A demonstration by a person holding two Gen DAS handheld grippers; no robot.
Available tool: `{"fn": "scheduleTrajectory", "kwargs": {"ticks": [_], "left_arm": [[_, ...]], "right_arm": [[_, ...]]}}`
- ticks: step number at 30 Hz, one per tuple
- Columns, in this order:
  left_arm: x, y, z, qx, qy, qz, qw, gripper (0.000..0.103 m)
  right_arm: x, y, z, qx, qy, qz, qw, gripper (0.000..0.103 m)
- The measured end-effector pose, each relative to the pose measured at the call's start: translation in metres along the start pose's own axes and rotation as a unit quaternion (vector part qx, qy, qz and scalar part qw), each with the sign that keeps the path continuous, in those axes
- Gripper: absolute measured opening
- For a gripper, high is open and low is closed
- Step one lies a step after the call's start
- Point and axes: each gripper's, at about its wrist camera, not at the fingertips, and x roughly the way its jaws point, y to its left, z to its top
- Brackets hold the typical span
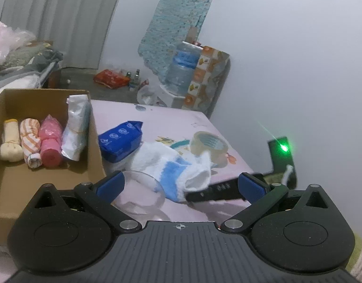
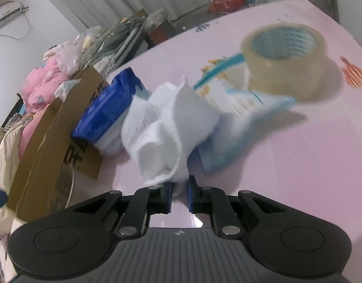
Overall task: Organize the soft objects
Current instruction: 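Grasp the white-and-blue towel with the right tool and lift it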
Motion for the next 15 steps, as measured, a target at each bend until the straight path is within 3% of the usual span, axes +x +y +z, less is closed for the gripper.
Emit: {"fn": "scheduleTrajectory", "kwargs": {"ticks": [5, 12, 13, 15], "left_arm": [[-0.004, -0.003, -0.002, -0.004, 0.003, -0.015, 0.9999, 0.103], [-0.007, -0.009, -0.009, 0.001, 0.017, -0.026, 0.9995, 0.103], [-0.008, -0.009, -0.01, 0.002, 0.018, -0.027, 0.9995, 0.103], [-0.009, -0.009, -0.012, 0.001, 0.019, -0.022, 0.9996, 0.103]], "right_arm": [[-0.037, -0.009, -0.034, 0.021, 0.0, 0.009, 1.0, 0.014], [-0.095, -0.017, -0.067, 0.046, -0.042, 0.021, 0.998, 0.017], [-0.097, -0.015, -0.064, 0.04, -0.047, 0.022, 0.998, 0.022], [-0.095, -0.012, -0.056, 0.035, -0.059, 0.005, 0.998, 0.047]]}}
